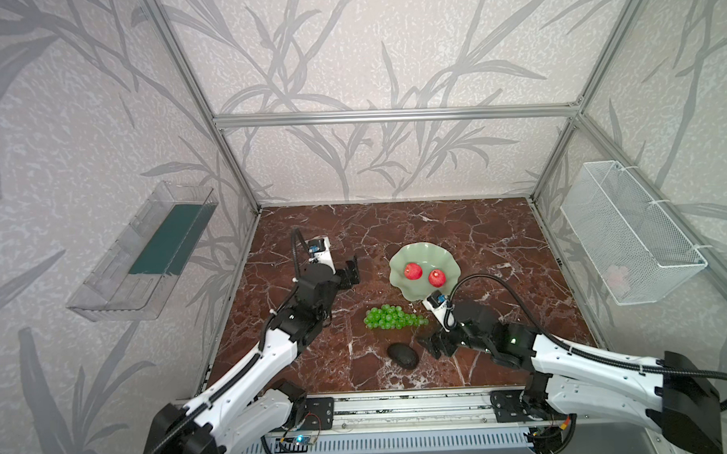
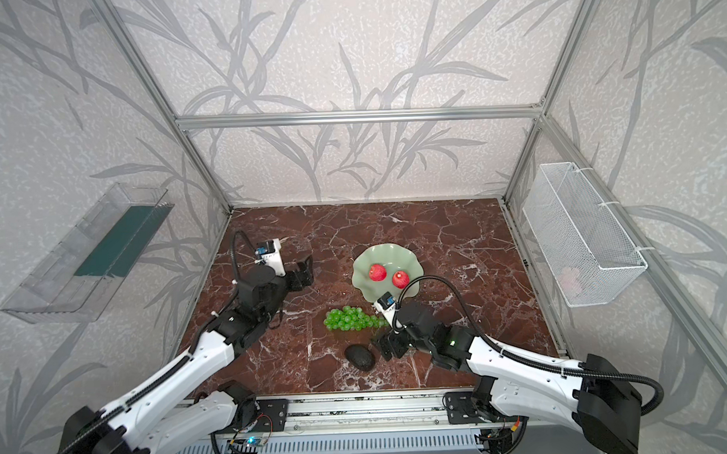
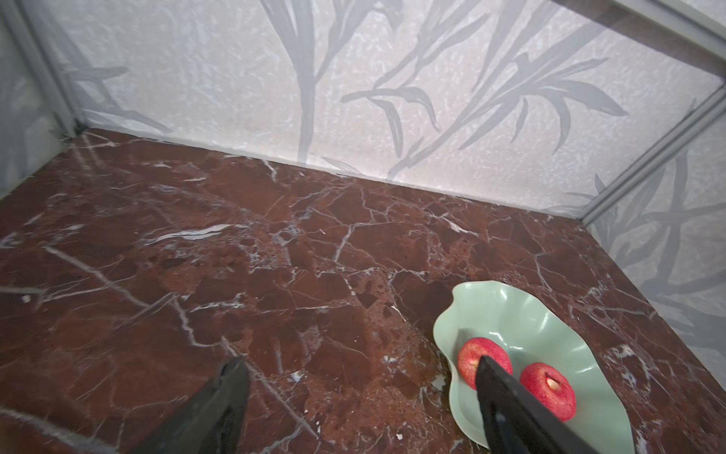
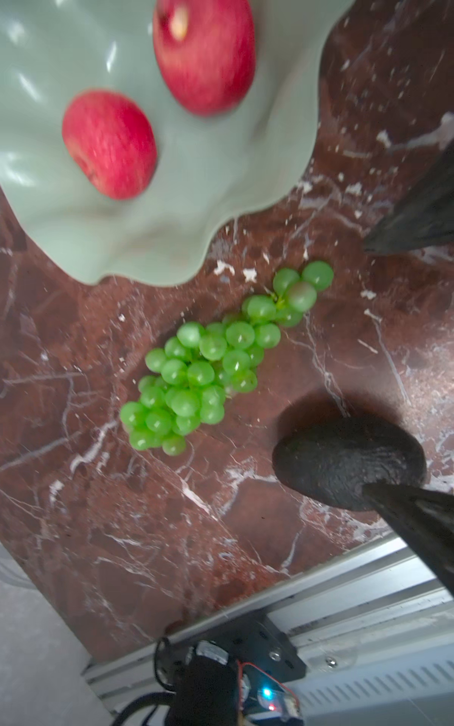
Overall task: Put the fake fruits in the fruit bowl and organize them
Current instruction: 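Withdraw the left gripper while the right gripper grasps the dark avocado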
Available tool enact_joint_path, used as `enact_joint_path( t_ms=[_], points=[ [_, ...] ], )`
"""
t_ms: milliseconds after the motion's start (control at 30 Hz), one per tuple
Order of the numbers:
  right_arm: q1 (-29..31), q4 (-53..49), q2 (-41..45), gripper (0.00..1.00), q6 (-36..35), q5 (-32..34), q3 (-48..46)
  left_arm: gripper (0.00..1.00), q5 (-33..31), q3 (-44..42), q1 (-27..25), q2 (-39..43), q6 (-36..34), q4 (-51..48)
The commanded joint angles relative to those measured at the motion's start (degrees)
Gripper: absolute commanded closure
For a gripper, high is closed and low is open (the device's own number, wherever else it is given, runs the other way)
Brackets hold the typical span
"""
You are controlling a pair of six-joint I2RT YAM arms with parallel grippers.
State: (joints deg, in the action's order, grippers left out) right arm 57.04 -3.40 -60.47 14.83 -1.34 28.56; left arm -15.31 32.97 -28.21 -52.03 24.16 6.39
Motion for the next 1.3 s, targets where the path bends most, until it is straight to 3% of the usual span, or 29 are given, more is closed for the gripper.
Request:
enact_joint_path(
  t_ms=[0,233,600,800,967,1267],
  points=[
    [4.0,4.3,-4.7,0.11,-2.1,-0.2,2.7,0.08,-5.1,-1.7,1.0,5.5,2.7,-3.0],
    [7.9,7.2,-14.7,0.12,-1.8,-1.1,5.5,0.07,-6.0,-4.1,2.5,10.8,3.3,-4.2],
    [10.5,6.8,-21.5,0.18,0.2,2.0,6.7,0.07,-4.8,-5.2,3.0,12.0,4.0,-4.3],
    [10.6,5.5,-21.9,0.3,0.9,3.3,7.1,0.07,-4.5,-6.0,3.2,12.3,4.5,-4.7],
    [10.5,3.1,-18.9,0.46,2.4,4.5,7.2,0.07,-4.7,-5.9,3.3,12.9,4.0,-5.1],
    [7.3,-6.4,-1.5,0.51,-2.4,14.0,8.2,0.07,-4.6,-6.0,3.5,13.1,3.8,-4.7]
  ],
)
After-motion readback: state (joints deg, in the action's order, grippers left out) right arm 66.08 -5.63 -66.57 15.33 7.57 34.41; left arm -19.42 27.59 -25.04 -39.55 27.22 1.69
